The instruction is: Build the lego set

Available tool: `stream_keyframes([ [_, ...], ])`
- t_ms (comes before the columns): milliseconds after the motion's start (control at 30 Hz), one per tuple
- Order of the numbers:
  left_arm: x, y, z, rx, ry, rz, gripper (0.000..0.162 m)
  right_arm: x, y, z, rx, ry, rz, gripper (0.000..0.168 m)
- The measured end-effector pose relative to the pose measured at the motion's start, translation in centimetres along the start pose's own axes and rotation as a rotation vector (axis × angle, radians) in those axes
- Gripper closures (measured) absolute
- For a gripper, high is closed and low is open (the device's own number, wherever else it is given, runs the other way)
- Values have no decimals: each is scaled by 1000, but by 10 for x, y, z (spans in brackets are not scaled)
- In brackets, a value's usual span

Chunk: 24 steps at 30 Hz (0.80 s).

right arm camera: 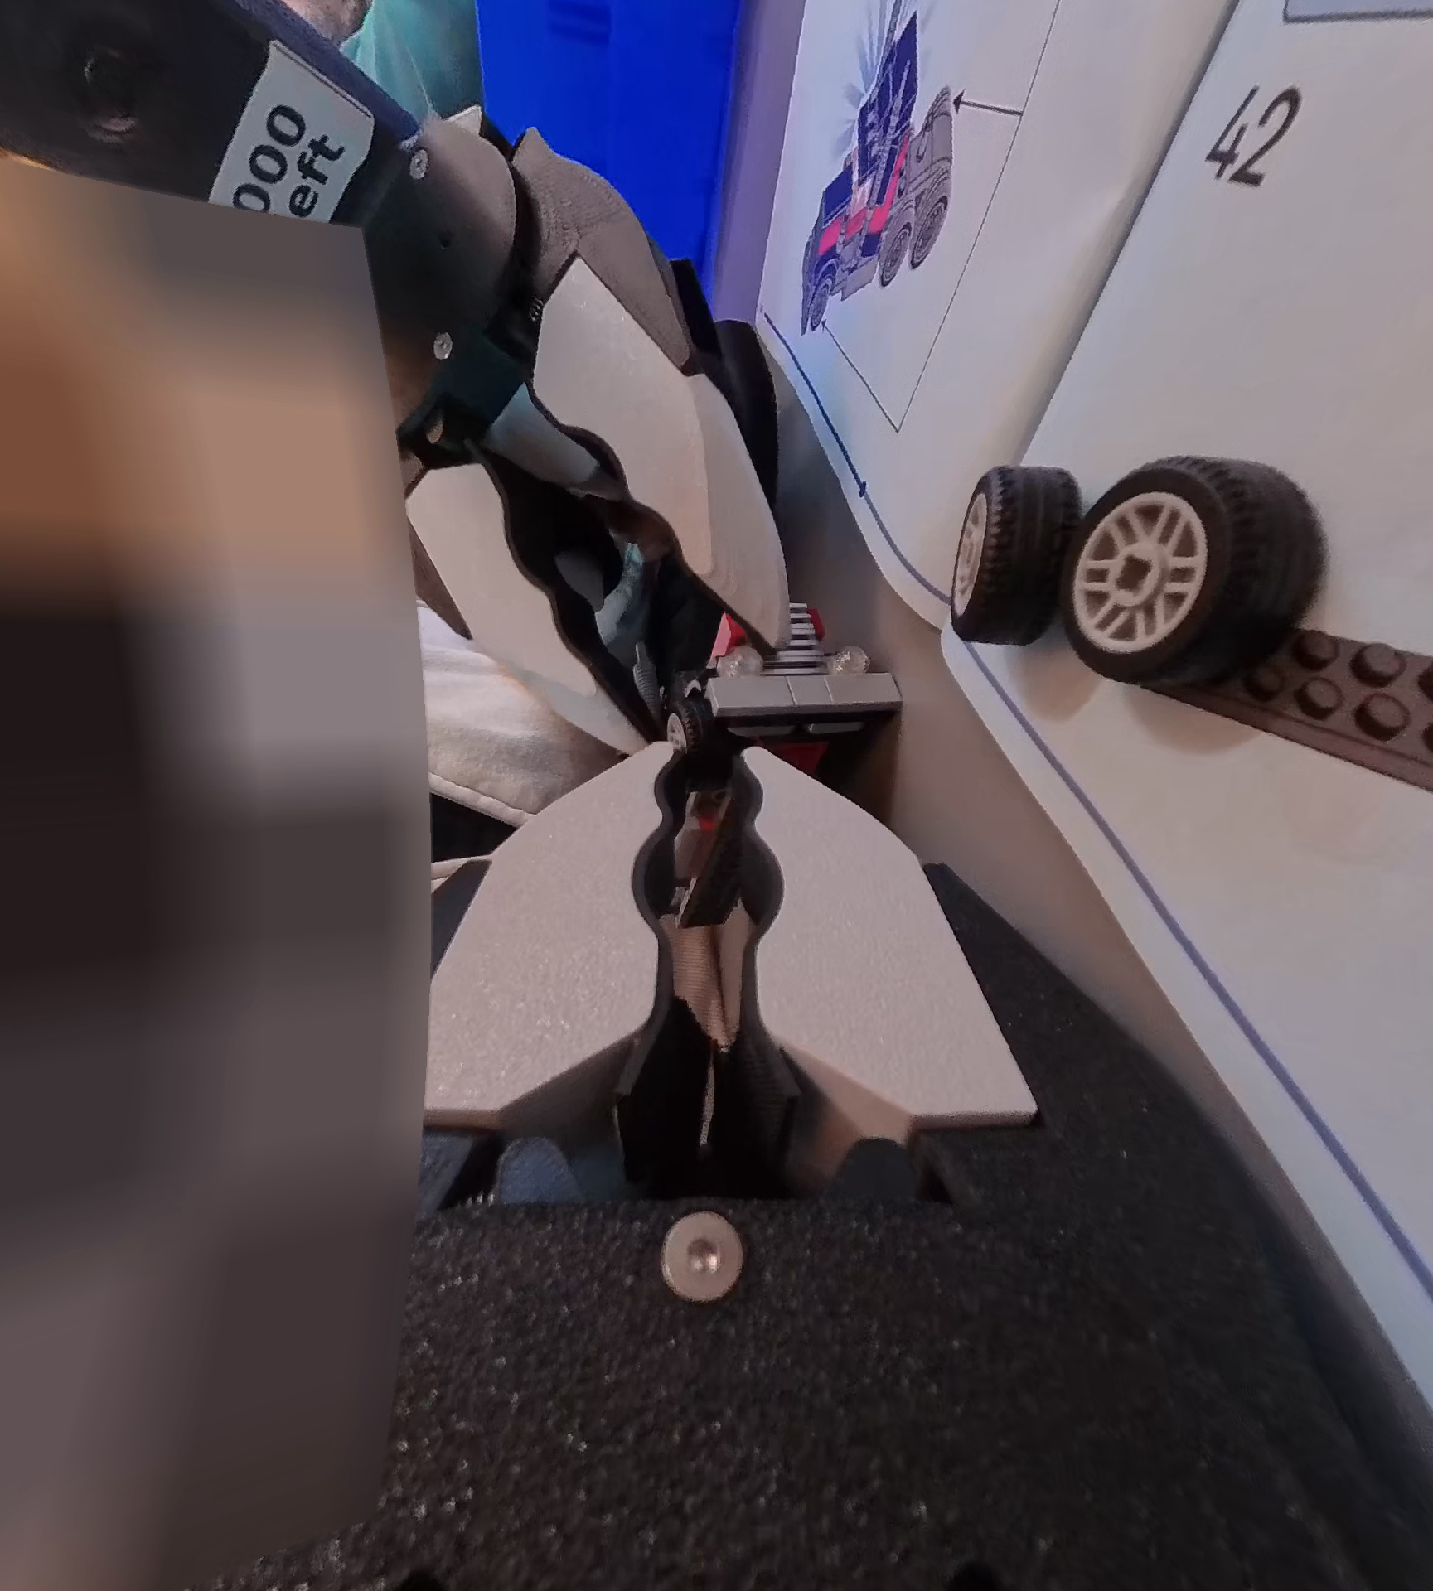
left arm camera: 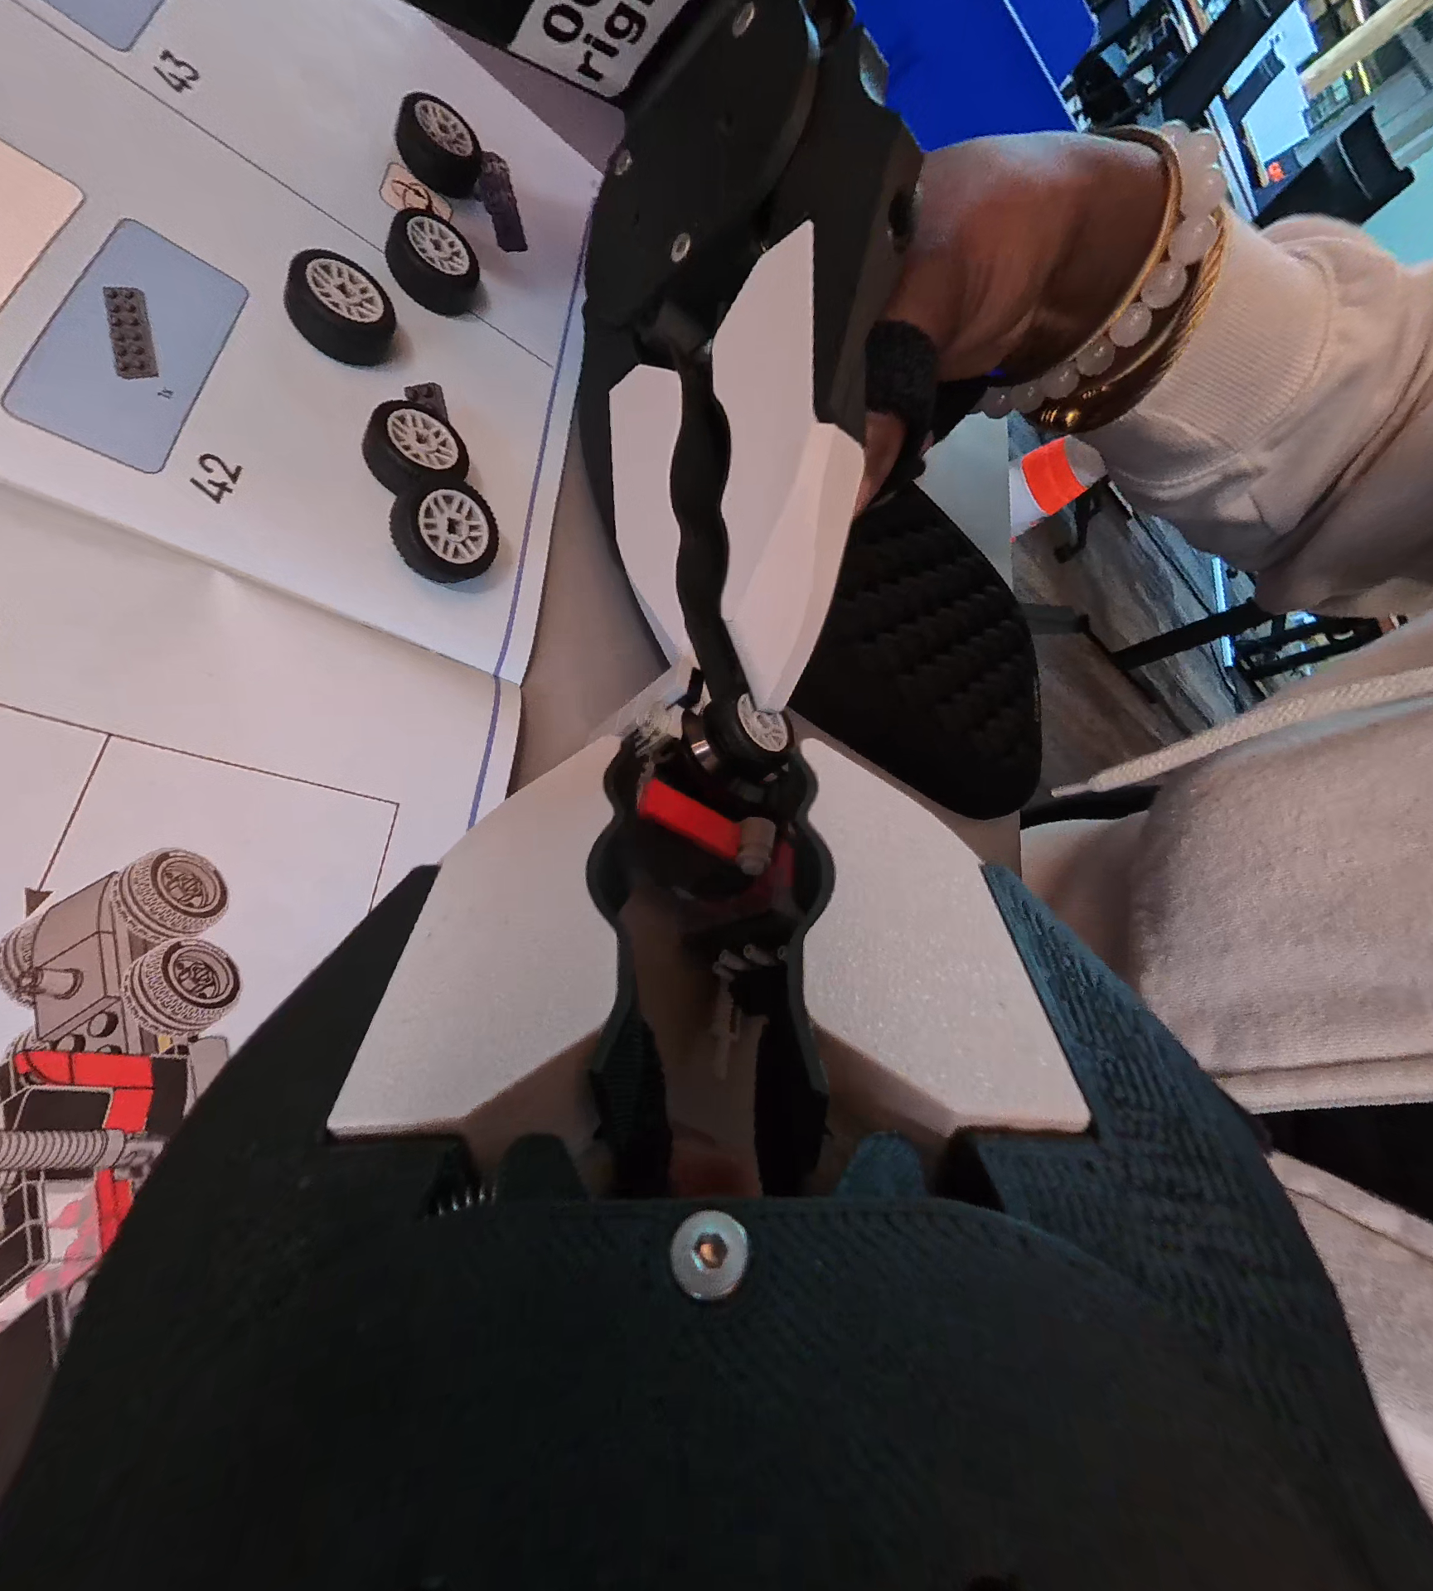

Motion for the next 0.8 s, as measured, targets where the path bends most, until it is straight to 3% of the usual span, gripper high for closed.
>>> stream_keyframes([
  [100, -2, -7, -3, 66, -11, -59, 137, -6, 1, 3, -13, 46, -210, 167],
  [200, -4, -11, -5, 98, -27, -72, 139, 5, -5, 2, 19, 101, -145, 163],
  [300, -3, 6, 2, -26, -50, -55, 132, 9, -2, 0, -7, 145, -145, 148],
  [467, -14, 44, 9, -199, -144, 8, 120, 26, 15, -20, -94, 541, -316, 128],
  [633, -46, 51, -15, -95, -187, 193, 113, 48, 8, -33, -174, 978, -428, 123],
  [800, -83, 13, -58, -51, -202, 455, 81, 53, -4, -18, -119, 1157, -408, 129],
])
Point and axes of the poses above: each gripper's, where its closed fingertips meet, y back along the fingers, z out of its top, x = y × z across the jaws, the point moved 9 cm from there along y, back along the fingers, and after that the axes turned 12 degrees about -z, right-handed, at the moved point
